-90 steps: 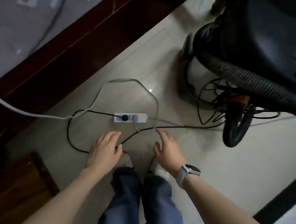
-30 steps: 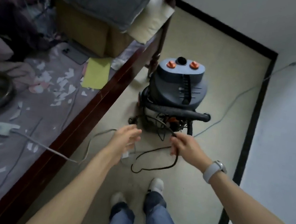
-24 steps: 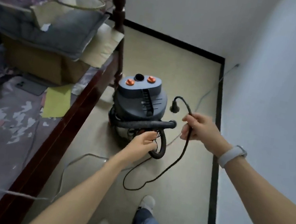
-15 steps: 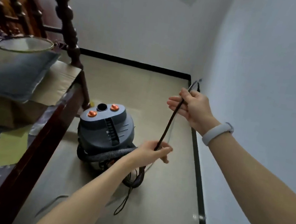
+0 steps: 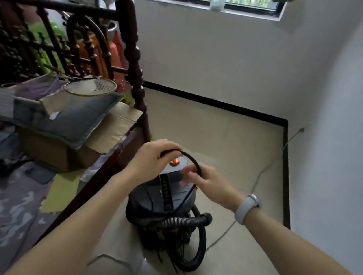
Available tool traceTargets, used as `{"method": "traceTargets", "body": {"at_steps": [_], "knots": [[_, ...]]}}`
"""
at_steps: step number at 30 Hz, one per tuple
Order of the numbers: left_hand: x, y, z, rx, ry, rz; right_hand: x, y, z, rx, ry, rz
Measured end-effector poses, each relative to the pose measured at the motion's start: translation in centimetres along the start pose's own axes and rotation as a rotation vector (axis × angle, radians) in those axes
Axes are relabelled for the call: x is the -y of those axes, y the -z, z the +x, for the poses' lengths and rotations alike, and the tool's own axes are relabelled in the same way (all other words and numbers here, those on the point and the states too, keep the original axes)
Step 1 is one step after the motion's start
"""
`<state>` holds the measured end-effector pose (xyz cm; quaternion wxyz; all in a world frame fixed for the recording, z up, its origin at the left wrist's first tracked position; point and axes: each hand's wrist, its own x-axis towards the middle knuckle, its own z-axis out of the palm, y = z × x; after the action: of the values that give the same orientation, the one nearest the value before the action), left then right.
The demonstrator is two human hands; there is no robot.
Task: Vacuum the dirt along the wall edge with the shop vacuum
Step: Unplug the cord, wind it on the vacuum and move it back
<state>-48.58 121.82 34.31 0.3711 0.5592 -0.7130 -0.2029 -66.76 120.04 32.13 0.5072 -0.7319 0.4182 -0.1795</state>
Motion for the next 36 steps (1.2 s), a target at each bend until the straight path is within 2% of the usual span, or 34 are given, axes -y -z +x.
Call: {"method": "traceTargets", "body": {"at_steps": [3, 7, 10, 13, 17, 21, 24, 27, 31, 33, 36], "knots": [[2.6, 2.4, 1.2, 0.016, 0.120, -0.030, 0.7, 0.2, 2.6, -0.112, 0.071, -0.018], [8.5, 2.9, 0.2, 0.238, 0.426, -0.210, -2.0, 2.9, 7.2, -0.260, 0.103, -0.253], [14.4, 2.7, -1.6, 0.268, 0.571, -0.188, -6.3, 5.4, 11.2, -0.423, -0.026, -0.379], [20.4, 3.9, -1.4, 0.186, 0.645, 0.010, -9.6, 6.7, 14.4, -0.464, -0.184, -0.481], [25.1, 4.2, 3.7, 0.000, 0.633, 0.469, -12.1, 6.5, 18.9, -0.436, -0.312, -0.745], [27.5, 0.3, 8.9, 0.137, 0.527, 0.668, -14.4, 6.8, 22.3, -0.439, -0.427, -0.764], [30.2, -2.4, 11.9, 0.209, 0.632, 0.674, -16.8, 7.7, 23.2, -0.353, -0.476, -0.813], [33.4, -3.7, 16.3, 0.121, 0.701, 0.599, -18.6, 7.8, 24.4, -0.271, -0.525, -0.822], [36.7, -5.4, 24.4, -0.018, 0.515, 0.380, -20.9, 7.0, 25.9, -0.323, -0.578, -0.806], [36.9, -7.3, 27.9, 0.009, 0.424, 0.362, -22.7, 6.8, 25.8, -0.396, -0.636, -0.780], [35.7, -12.1, 30.9, 0.163, 0.356, 0.264, -25.7, 6.7, 24.1, -0.443, -0.848, -0.682]]}}
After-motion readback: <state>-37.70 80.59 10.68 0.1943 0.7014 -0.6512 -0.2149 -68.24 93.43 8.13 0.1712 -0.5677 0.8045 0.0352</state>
